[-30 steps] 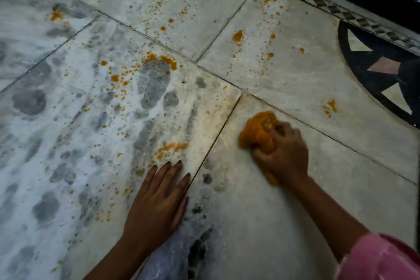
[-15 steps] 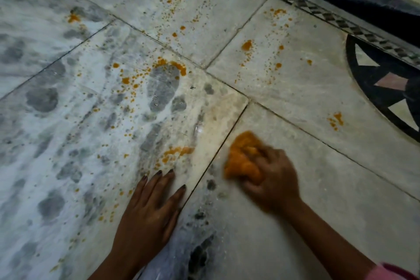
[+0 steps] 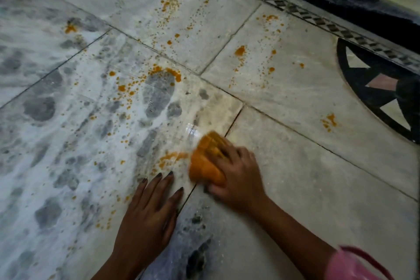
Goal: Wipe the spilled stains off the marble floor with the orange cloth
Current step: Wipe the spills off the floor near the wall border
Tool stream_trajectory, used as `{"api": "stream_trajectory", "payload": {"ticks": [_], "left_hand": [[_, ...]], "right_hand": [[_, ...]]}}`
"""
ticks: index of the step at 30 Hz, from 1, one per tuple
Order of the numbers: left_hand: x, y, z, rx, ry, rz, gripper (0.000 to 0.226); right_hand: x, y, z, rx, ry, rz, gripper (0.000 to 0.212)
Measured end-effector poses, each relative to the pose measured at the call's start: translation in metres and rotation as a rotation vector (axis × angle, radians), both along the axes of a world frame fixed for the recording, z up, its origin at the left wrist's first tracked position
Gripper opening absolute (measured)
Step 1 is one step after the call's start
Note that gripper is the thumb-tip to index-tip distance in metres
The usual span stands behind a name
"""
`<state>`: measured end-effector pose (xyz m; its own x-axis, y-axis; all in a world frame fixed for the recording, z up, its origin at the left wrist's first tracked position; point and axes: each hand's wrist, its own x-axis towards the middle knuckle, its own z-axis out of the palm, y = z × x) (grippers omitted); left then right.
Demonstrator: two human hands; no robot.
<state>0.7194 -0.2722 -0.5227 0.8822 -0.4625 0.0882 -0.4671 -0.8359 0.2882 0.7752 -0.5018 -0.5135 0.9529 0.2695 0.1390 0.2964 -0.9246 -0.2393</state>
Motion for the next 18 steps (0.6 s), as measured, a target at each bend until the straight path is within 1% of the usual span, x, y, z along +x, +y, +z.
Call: {"api": "stream_trajectory", "payload": {"ticks": [1, 2, 4, 6, 8, 10, 12, 14, 16, 18], "left_hand": [[0.001, 0.001, 0.000, 0.002, 0.005, -0.006, 0.040], [0.002, 0.002, 0.000, 0.002, 0.007, -0.010, 0.040], [0.003, 0.004, -0.001, 0.000, 0.004, -0.021, 0.040], [0.003, 0.004, 0.001, -0.010, -0.001, -0.035, 0.040], [0.005, 0.003, 0.002, -0.008, -0.009, -0.042, 0.039], [0.006, 0.002, 0.004, 0.009, -0.004, -0.040, 0.039], [0.006, 0.001, 0.004, 0.033, 0.014, -0.038, 0.040], [0.006, 0.001, 0.006, 0.058, 0.032, -0.036, 0.041], [0.007, 0.000, 0.007, 0.068, 0.038, -0.041, 0.044], [0.008, 0.001, 0.006, 0.065, 0.034, -0.057, 0.043]], "right_hand": [[-0.019, -0.019, -0.001, 0.009, -0.010, 0.027, 0.060], [-0.030, -0.040, -0.002, 0.014, -0.029, 0.009, 0.060], [-0.026, -0.074, -0.002, -0.010, -0.059, -0.144, 0.063], [0.007, -0.084, 0.000, -0.043, -0.044, -0.333, 0.066], [0.053, -0.072, 0.003, -0.064, -0.023, -0.502, 0.067], [0.095, -0.045, 0.006, -0.083, 0.009, -0.602, 0.065], [0.114, -0.010, 0.005, -0.083, 0.046, -0.551, 0.061], [0.103, 0.020, 0.002, -0.043, 0.064, -0.401, 0.061], [0.067, 0.030, 0.003, -0.009, 0.041, -0.238, 0.060], [0.020, 0.011, 0.001, 0.008, 0.012, -0.093, 0.060]]}}
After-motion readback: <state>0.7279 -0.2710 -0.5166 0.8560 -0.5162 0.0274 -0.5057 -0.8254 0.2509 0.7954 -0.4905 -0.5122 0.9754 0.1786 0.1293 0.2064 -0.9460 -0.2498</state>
